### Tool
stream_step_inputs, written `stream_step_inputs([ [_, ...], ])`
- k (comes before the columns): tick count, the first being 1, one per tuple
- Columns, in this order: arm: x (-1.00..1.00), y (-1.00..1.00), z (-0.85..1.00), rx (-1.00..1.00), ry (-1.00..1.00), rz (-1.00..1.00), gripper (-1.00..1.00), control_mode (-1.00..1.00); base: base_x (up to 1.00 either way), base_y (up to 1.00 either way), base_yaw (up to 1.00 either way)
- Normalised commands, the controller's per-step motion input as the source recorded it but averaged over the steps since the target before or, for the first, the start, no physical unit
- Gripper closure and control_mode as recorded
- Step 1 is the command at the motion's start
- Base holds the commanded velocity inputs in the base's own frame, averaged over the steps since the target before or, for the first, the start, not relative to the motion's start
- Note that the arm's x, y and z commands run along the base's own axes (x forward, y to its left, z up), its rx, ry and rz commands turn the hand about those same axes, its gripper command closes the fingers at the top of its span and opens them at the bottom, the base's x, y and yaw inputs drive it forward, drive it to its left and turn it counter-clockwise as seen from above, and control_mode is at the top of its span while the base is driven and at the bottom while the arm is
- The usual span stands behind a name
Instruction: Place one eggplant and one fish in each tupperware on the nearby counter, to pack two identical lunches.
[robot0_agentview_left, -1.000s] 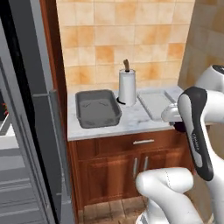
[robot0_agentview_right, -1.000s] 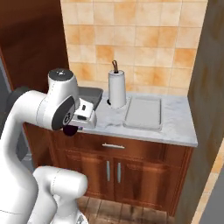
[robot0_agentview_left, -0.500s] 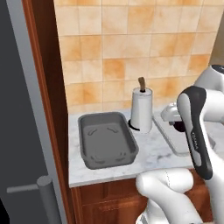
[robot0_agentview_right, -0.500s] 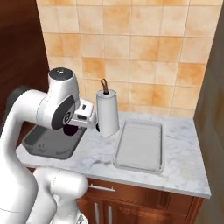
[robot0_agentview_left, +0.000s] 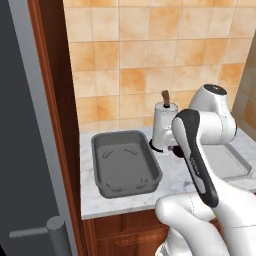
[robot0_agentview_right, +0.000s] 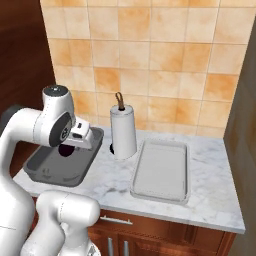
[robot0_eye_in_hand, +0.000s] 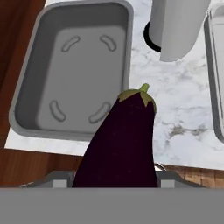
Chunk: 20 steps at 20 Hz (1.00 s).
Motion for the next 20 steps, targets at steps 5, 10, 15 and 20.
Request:
stream_step_inputs([
  [5,0.54,0.63,-0.3,0.0,0.13,0.03,1.0,-1.0,0.0,0.0,0.0],
  [10,0.62,0.56,-0.33,0.0,0.14,0.02,1.0,-1.0,0.0,0.0,0.0],
  [15,0.76,0.55,-0.36,0.0,0.11,0.01,1.0,-1.0,0.0,0.0,0.0],
  [20,0.73,0.32,-0.29,0.0,0.03,0.0,1.0,-1.0,0.0,0.0,0.0],
])
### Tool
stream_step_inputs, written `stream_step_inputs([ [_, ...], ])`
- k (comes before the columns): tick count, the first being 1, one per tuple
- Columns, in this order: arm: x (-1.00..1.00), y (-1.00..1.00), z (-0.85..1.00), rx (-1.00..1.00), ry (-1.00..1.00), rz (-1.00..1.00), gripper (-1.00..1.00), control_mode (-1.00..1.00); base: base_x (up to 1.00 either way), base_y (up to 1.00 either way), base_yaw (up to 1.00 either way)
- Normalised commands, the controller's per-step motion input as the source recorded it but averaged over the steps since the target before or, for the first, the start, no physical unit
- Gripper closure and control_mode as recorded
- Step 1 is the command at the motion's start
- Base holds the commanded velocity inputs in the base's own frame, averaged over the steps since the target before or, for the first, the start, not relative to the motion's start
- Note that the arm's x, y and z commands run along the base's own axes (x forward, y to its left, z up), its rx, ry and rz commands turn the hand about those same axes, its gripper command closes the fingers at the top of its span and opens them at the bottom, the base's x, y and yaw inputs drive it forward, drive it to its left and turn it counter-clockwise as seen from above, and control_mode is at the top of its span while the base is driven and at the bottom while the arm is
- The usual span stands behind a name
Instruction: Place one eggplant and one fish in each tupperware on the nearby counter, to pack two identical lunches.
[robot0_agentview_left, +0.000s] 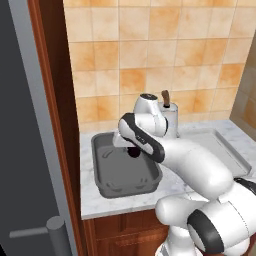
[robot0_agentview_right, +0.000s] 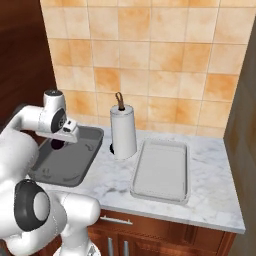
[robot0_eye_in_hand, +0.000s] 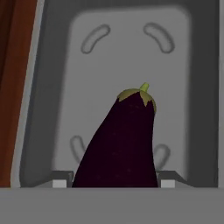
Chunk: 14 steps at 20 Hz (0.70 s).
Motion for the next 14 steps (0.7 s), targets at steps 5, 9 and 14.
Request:
stream_step_inputs([
  [5,0.69,0.21,-0.32,0.0,0.0,0.0,1.0,-1.0,0.0,0.0,0.0],
  [9,0.48,0.26,-0.47,0.0,0.0,0.0,1.0,-1.0,0.0,0.0,0.0],
  [14,0.4,0.2,-0.41,0.0,0.0,0.0,1.0,-1.0,0.0,0.0,0.0],
])
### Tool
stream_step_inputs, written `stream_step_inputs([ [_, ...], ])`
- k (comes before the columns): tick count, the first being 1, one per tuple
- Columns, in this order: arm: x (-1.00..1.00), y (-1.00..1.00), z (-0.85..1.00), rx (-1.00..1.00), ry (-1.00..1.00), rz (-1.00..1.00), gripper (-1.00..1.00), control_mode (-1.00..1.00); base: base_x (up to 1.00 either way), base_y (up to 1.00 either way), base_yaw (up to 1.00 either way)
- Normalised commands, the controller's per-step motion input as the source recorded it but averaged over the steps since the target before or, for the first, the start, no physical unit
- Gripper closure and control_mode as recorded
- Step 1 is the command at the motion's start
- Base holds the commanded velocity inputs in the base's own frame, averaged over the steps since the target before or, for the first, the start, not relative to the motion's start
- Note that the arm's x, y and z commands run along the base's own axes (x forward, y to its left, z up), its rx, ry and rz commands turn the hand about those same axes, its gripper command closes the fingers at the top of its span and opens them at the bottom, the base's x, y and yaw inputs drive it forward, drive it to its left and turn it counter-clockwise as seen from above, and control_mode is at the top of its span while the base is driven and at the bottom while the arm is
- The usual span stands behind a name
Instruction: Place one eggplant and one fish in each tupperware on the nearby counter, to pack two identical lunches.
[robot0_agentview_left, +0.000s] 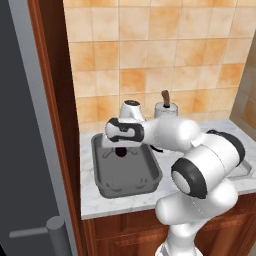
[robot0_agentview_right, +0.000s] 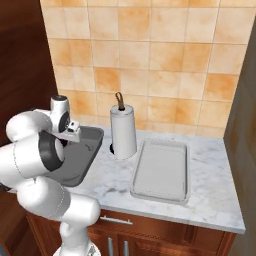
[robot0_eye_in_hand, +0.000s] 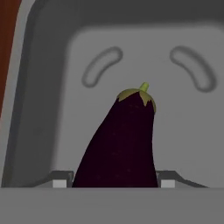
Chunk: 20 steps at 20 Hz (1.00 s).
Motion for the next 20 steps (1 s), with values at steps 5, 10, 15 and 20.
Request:
stream_step_inputs([
  [5,0.25,0.15,-0.44,0.0,0.0,0.0,1.0,-1.0,0.0,0.0,0.0],
  [10,0.06,0.03,-0.46,0.0,0.0,0.0,1.0,-1.0,0.0,0.0,0.0],
  [15,0.15,0.11,-0.42,0.0,0.0,0.0,1.0,-1.0,0.0,0.0,0.0],
  [20,0.11,0.15,-0.18,0.0,0.0,-0.01,-1.0,-1.0,0.0,0.0,0.0],
])
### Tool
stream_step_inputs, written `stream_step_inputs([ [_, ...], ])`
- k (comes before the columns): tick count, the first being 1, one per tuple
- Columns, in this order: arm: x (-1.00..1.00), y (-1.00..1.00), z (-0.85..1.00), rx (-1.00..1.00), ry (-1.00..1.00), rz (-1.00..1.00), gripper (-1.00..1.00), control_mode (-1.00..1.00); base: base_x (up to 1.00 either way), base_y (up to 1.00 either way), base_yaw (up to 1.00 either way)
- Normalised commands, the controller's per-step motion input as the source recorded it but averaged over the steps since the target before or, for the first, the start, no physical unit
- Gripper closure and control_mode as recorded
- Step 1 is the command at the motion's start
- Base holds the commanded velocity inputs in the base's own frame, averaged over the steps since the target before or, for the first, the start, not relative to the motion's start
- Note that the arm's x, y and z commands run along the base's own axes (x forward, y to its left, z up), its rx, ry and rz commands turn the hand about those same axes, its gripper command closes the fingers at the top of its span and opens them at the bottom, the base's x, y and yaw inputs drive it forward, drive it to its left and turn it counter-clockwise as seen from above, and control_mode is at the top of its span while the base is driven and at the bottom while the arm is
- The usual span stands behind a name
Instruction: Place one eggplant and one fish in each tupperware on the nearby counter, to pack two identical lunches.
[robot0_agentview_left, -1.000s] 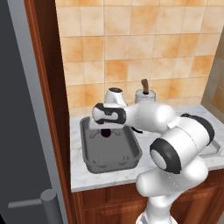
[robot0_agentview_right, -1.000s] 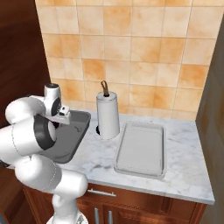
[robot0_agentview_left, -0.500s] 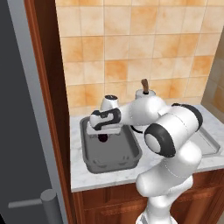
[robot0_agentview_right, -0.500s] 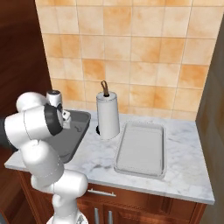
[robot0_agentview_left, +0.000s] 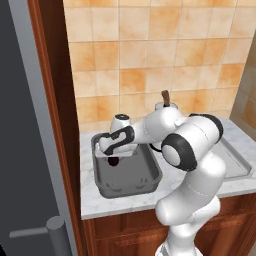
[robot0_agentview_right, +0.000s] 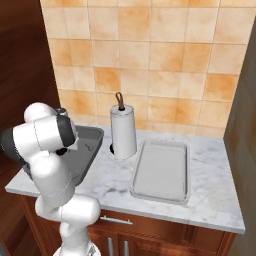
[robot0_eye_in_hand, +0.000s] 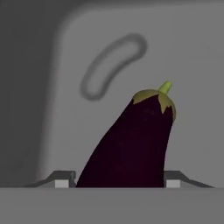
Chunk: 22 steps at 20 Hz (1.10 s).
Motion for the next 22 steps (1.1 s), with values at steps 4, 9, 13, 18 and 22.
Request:
stream_step_inputs([
  [4,0.0,-0.26,0.23,0.0,-0.03,-0.03,-1.0,-1.0,0.0,0.0,0.0],
  [9,-0.22,-0.33,0.63,0.0,-0.11,-0.03,-1.0,-1.0,0.0,0.0,0.0],
  [13,-0.47,-0.1,0.73,0.0,-0.21,0.0,-1.0,-1.0,0.0,0.0,0.0],
  [18,-0.97,-0.51,0.71,0.0,-0.24,0.0,-1.0,-1.0,0.0,0.0,0.0],
  [22,-1.0,-0.96,0.55,0.0,-0.28,0.0,-1.0,-1.0,0.0,0.0,0.0],
])
